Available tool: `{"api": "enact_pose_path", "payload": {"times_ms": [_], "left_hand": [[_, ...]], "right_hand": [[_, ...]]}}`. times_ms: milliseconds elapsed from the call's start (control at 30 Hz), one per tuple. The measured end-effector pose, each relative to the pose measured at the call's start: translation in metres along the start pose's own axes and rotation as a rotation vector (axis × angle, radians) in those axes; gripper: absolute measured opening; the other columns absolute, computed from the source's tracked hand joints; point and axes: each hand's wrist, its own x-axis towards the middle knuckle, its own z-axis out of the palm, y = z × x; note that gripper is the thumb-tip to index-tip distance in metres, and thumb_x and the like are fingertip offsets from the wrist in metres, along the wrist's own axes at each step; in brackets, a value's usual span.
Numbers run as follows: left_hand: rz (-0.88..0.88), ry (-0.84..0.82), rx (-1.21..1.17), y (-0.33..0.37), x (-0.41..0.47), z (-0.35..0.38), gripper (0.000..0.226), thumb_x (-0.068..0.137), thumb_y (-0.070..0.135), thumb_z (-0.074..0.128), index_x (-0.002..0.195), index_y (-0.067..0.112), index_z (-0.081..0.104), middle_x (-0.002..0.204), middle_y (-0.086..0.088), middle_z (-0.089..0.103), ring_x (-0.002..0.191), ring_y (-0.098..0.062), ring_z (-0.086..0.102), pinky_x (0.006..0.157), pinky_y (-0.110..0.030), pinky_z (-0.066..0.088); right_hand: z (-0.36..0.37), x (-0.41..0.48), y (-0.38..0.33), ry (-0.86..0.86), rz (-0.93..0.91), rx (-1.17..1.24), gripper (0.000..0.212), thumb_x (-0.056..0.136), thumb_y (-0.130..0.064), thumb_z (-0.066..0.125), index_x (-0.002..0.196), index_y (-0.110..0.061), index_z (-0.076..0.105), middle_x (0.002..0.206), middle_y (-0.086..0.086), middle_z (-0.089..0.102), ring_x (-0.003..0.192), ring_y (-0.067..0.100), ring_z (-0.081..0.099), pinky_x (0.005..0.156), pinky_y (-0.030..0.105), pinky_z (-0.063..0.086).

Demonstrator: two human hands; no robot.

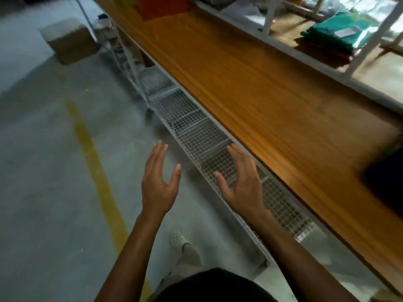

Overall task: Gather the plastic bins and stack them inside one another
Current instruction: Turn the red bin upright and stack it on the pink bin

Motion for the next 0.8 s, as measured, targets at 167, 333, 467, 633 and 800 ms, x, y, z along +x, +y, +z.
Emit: {"api": "enact_pose_path", "payload": {"times_ms": [167,333,467,633,800], "left_hand": [[-0.098,0.052,0.047,-0.071,0.038,-0.023,0.059,0.093,0.04,0.052,0.141,0.004,0.049,0.152,-0.011,0.043,0.142,-0.023,0.039,0.116,-0.033,0.032],[-0.155,0.006,0.093,-0.13,0.084,-0.036,0.062,0.094,0.041,0.051,0.144,0.006,0.045,0.154,-0.009,0.041,0.144,-0.02,0.035,0.117,-0.024,0.027],[-0.129,-0.049,0.136,-0.171,0.118,-0.044,0.06,0.095,0.041,0.05,0.145,0.007,0.044,0.154,-0.009,0.04,0.145,-0.018,0.033,0.118,-0.019,0.022],[-0.171,0.004,0.153,-0.21,0.171,-0.052,0.059,0.095,0.041,0.05,0.145,0.008,0.044,0.155,-0.007,0.039,0.146,-0.016,0.031,0.118,-0.022,0.023],[-0.205,0.047,0.151,-0.24,0.235,-0.047,0.06,0.095,0.04,0.05,0.145,0.009,0.043,0.154,-0.008,0.041,0.145,-0.016,0.032,0.116,-0.013,0.02]], "right_hand": [[0.078,0.054,-0.011,-0.093,-0.022,0.001,0.066,0.091,-0.042,0.058,0.145,-0.007,0.042,0.148,0.013,0.047,0.137,0.024,0.043,0.113,0.034,0.035],[0.146,0.11,-0.029,-0.154,-0.016,0.018,0.068,0.092,-0.044,0.054,0.148,-0.011,0.037,0.15,0.011,0.044,0.138,0.022,0.04,0.113,0.031,0.029],[0.195,0.142,-0.033,-0.206,-0.004,0.055,0.068,0.093,-0.046,0.052,0.149,-0.012,0.035,0.152,0.009,0.042,0.14,0.022,0.039,0.114,0.03,0.028],[0.237,0.19,-0.037,-0.234,0.006,0.077,0.069,0.092,-0.048,0.05,0.149,-0.012,0.035,0.153,0.008,0.042,0.14,0.022,0.039,0.113,0.032,0.031],[0.28,0.268,-0.034,-0.264,-0.011,0.104,0.068,0.092,-0.045,0.053,0.15,-0.013,0.036,0.154,0.008,0.04,0.142,0.02,0.035,0.114,0.031,0.027]]}}
